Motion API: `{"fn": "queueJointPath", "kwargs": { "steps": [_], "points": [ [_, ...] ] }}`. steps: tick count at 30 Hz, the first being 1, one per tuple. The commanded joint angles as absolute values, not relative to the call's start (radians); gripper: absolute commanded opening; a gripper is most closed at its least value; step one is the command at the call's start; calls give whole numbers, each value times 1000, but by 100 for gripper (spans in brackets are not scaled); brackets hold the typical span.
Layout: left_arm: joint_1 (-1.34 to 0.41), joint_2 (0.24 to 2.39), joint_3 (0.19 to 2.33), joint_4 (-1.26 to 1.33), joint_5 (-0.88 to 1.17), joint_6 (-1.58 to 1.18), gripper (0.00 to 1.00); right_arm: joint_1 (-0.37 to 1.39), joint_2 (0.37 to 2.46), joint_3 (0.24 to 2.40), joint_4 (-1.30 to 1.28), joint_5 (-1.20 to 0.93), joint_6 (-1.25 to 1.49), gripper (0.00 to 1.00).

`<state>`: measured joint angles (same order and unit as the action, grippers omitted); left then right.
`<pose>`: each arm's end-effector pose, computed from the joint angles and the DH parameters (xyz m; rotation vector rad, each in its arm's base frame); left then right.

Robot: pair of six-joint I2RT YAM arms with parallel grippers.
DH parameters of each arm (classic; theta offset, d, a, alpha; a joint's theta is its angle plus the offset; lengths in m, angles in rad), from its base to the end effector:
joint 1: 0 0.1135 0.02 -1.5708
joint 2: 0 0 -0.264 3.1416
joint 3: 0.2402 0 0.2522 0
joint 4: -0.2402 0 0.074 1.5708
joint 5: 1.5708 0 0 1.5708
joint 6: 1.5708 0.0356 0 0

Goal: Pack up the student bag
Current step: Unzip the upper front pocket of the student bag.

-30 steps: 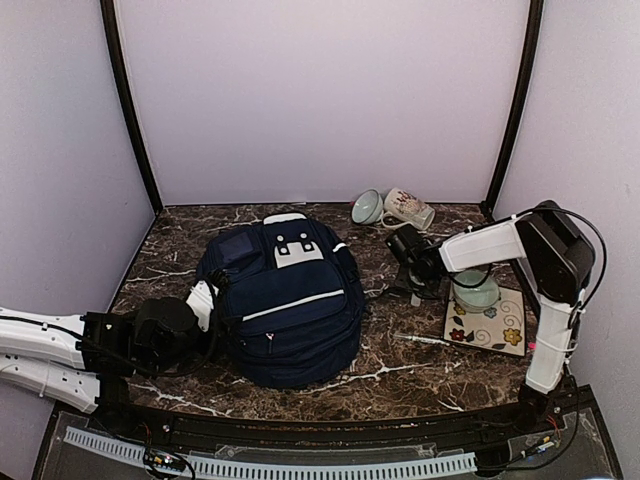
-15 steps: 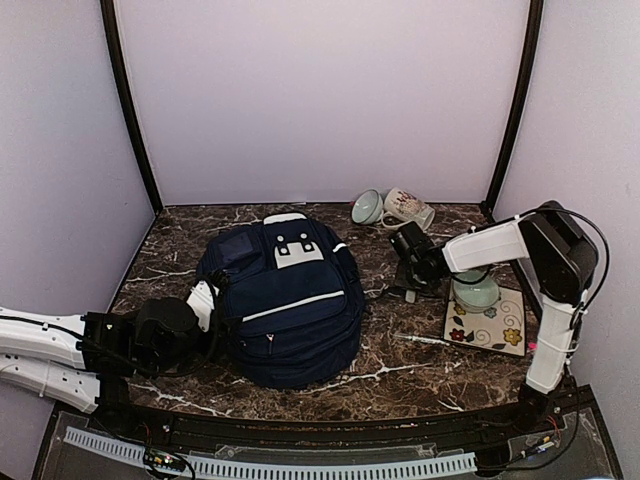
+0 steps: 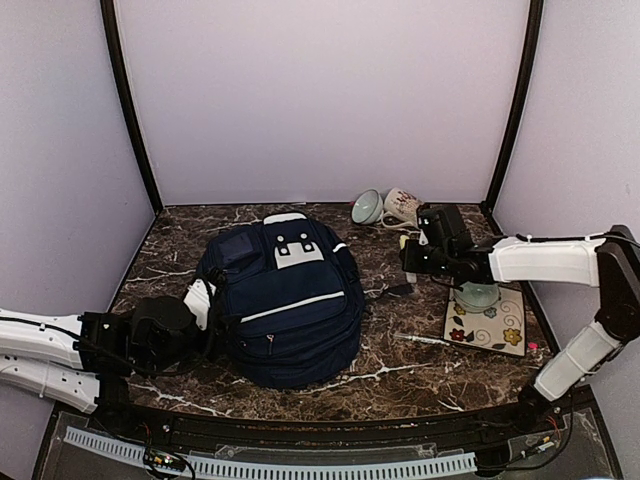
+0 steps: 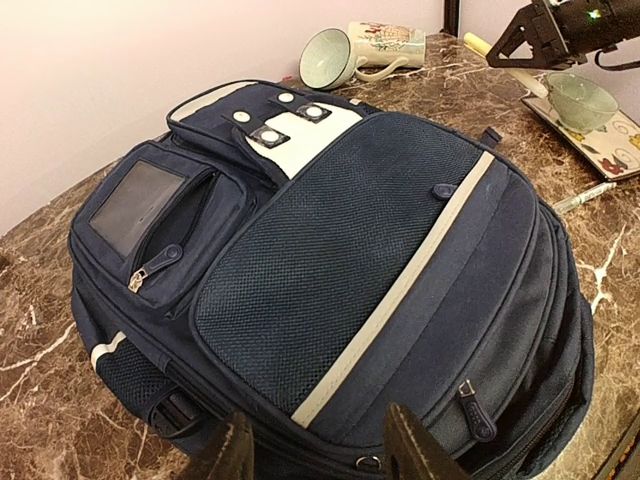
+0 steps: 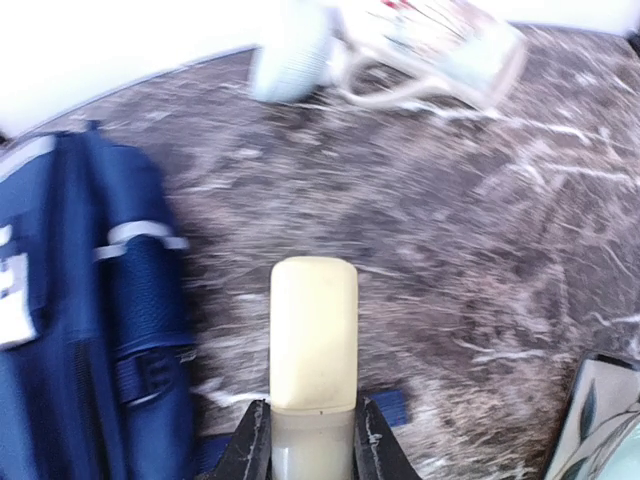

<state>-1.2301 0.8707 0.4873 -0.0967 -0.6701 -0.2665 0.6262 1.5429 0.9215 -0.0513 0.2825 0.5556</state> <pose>0.0843 -0.1716 0.2323 0.5278 1.8804 -0.3013 0.2743 0.1862 0.2162 0.0739 2.2318 0.3350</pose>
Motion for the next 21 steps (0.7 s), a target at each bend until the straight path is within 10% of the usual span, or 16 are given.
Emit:
{"fn": "queueJointPath", "kwargs": {
  "steps": [1,21],
  "points": [
    [-1226,851,475,-59,-675,-262,46,664,1440,849,106,165,447,0],
    [-1225,836,461,26,-604,-201,46,755,1145,660,272,-19,357,0]
  ]
}}
